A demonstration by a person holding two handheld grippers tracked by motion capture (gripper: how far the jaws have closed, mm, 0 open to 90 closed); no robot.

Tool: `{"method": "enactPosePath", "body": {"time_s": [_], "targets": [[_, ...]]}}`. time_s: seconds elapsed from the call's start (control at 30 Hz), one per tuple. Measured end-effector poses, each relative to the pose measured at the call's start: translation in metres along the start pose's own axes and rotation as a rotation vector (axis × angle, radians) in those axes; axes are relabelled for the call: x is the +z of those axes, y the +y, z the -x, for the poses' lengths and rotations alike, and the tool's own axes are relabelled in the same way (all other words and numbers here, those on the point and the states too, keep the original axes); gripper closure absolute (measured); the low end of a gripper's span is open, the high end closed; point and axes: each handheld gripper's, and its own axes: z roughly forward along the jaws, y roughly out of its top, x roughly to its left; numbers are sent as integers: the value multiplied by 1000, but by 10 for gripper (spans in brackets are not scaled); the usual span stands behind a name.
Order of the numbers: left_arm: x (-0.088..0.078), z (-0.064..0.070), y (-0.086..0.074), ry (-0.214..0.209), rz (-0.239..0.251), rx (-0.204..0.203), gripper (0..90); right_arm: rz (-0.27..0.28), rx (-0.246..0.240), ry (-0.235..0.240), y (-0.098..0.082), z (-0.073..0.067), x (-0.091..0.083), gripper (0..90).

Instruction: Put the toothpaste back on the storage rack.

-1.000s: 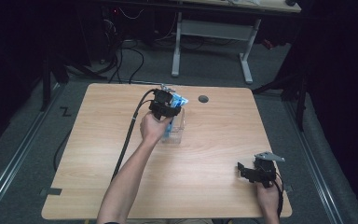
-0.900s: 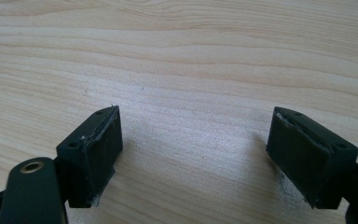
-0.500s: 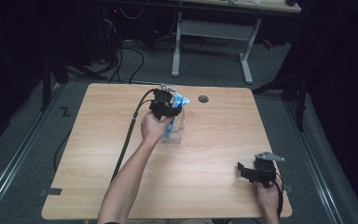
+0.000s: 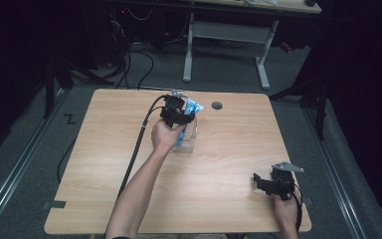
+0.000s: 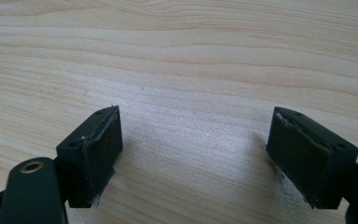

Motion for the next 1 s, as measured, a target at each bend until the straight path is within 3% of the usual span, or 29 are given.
{"method": "enactPosePath", "body": {"time_s": [0.6, 1.0], "targets": [[0, 3, 2, -6, 25, -11, 548, 0, 0, 0, 0, 0, 0, 180], [-13, 2, 4, 27, 42, 24, 460, 0, 0, 0, 0, 0, 0, 180]]}}
